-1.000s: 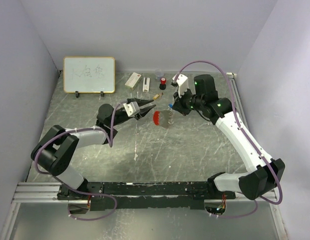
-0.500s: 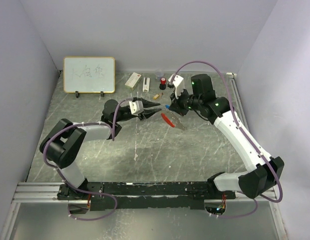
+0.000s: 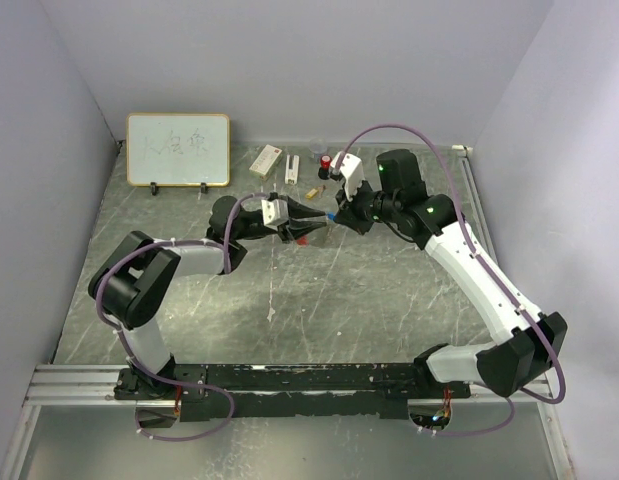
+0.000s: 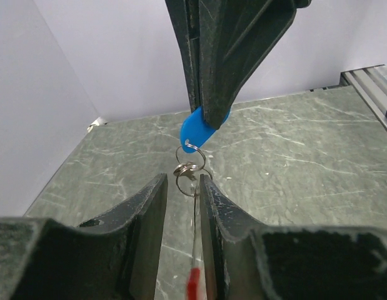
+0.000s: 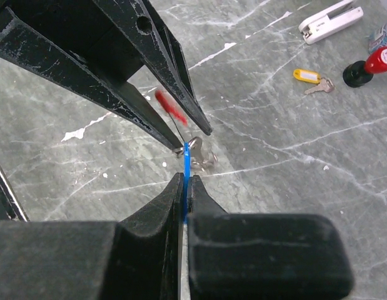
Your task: Put the keys on the keyring
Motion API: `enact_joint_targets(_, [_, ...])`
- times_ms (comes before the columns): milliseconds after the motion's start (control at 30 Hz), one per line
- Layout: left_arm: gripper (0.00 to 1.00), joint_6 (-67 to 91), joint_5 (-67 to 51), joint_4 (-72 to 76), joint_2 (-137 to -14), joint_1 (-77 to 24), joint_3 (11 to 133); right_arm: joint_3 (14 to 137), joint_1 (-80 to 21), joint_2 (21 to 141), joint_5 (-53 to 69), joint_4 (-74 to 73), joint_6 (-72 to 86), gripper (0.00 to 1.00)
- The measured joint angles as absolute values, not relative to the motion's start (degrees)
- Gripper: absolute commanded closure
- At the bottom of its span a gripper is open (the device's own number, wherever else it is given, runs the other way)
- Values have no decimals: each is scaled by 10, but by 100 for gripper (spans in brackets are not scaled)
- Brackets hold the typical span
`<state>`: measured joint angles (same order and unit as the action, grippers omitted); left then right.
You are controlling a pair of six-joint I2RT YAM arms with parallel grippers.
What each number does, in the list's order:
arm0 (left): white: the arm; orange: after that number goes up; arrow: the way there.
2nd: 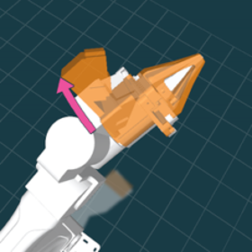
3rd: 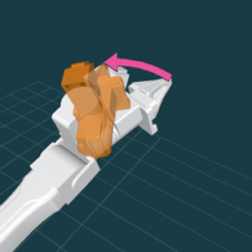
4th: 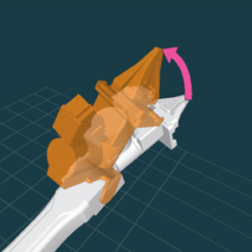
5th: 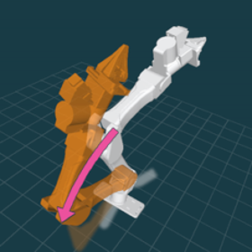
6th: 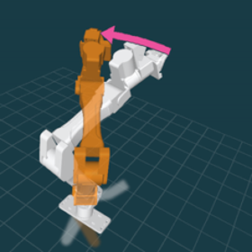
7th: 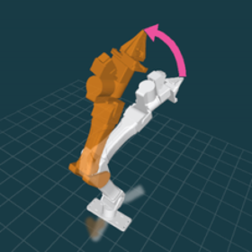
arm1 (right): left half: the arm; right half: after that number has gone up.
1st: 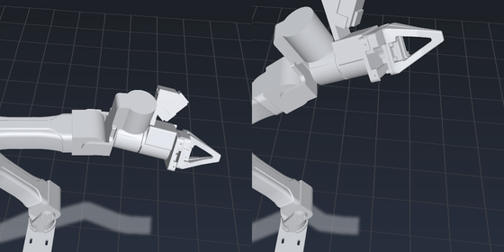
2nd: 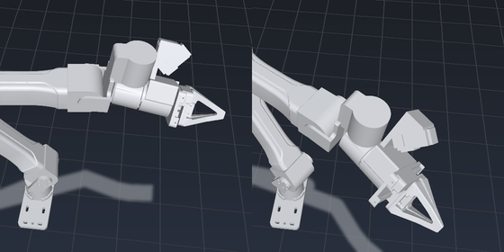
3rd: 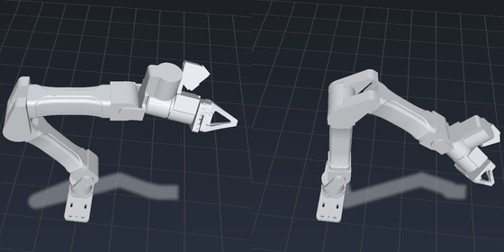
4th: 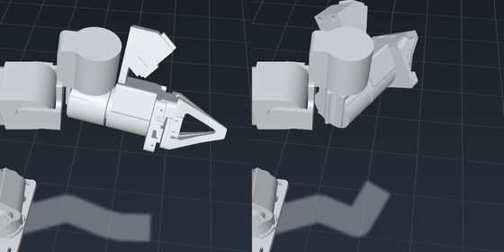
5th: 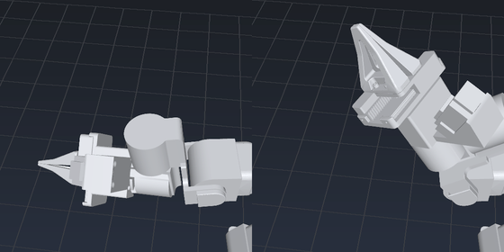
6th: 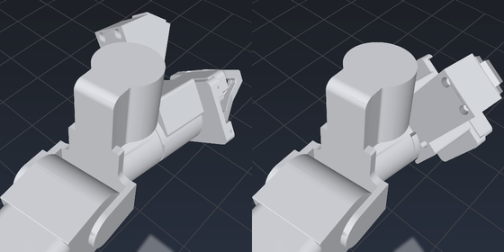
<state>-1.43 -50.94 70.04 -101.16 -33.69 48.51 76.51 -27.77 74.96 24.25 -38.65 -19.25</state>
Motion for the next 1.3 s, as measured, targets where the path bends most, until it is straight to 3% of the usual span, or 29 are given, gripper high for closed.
enact_joint_targets(733, [61, 46, -552, 758, -1041, -335, 485, 769, -298, 749, 253, -389, -207, 100])
enact_joint_targets(967, [73, 50, -557, 765, -1041, -335, 485, 769, -301, 749, 253, -389, -207, 100])
enact_joint_targets(1300, [77, 50, -557, 769, -1040, -335, 483, 769, -302, 745, 243, -390, -206, 100])
